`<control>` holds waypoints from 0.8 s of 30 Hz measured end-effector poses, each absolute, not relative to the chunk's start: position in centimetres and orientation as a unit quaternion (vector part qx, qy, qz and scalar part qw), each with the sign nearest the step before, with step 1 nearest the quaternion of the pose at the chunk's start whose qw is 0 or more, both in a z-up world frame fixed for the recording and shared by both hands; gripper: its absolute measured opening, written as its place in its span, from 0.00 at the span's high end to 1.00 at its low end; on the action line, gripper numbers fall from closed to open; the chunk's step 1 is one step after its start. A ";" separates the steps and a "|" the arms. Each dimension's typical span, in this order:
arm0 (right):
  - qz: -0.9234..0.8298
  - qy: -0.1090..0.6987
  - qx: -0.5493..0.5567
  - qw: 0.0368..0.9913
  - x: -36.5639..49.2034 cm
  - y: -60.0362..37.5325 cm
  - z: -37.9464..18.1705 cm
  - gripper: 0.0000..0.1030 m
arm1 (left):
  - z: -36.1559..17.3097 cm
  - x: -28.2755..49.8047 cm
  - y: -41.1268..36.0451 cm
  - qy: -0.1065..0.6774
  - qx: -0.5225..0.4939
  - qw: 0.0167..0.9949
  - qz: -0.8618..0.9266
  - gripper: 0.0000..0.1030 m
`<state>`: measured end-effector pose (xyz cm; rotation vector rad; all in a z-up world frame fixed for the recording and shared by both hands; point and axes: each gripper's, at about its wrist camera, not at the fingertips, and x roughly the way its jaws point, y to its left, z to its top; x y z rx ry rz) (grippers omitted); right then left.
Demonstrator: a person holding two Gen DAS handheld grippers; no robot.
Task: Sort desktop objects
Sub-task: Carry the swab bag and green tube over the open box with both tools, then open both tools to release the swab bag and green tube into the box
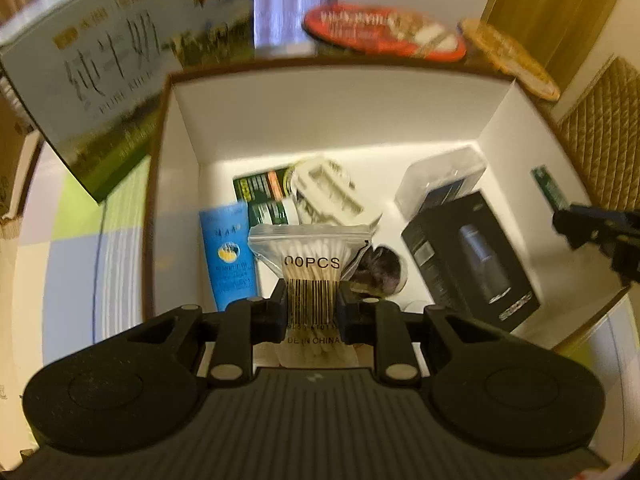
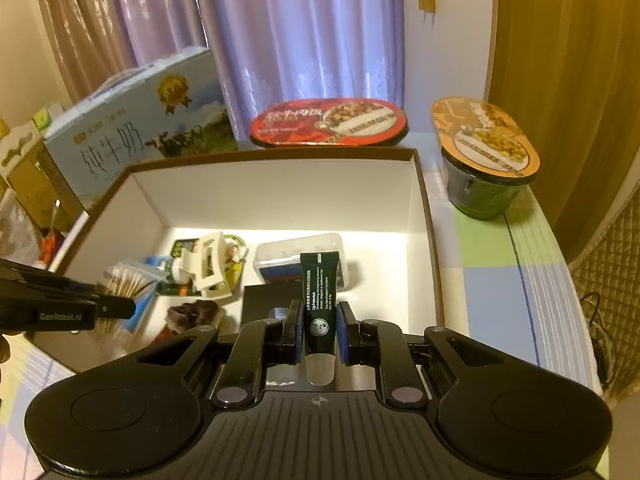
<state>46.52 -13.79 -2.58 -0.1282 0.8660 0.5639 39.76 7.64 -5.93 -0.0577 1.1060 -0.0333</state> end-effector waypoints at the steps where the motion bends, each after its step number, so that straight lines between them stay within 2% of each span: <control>1: 0.268 0.414 -0.067 0.867 46.7 -13.6 -2.7 0.87 | -6.3 40.0 7.6 0.531 -0.027 0.847 -0.016 0.81; 6: 0.255 0.417 -0.102 0.867 47.3 -12.7 -3.5 0.87 | -7.5 40.6 7.4 0.544 -0.018 0.839 -0.014 0.80; 9: 0.248 0.413 -0.120 0.868 47.5 -12.4 -3.8 0.87 | -7.6 40.7 7.3 0.541 -0.010 0.841 -0.010 0.75; 16: 0.236 0.404 -0.159 0.869 47.6 -11.8 -4.5 0.87 | -6.9 40.9 7.2 0.522 0.001 0.853 -0.003 0.49; 24: 0.233 0.405 -0.166 0.869 47.9 -11.7 -4.7 0.85 | -6.4 40.8 6.6 0.513 0.009 0.859 -0.006 0.40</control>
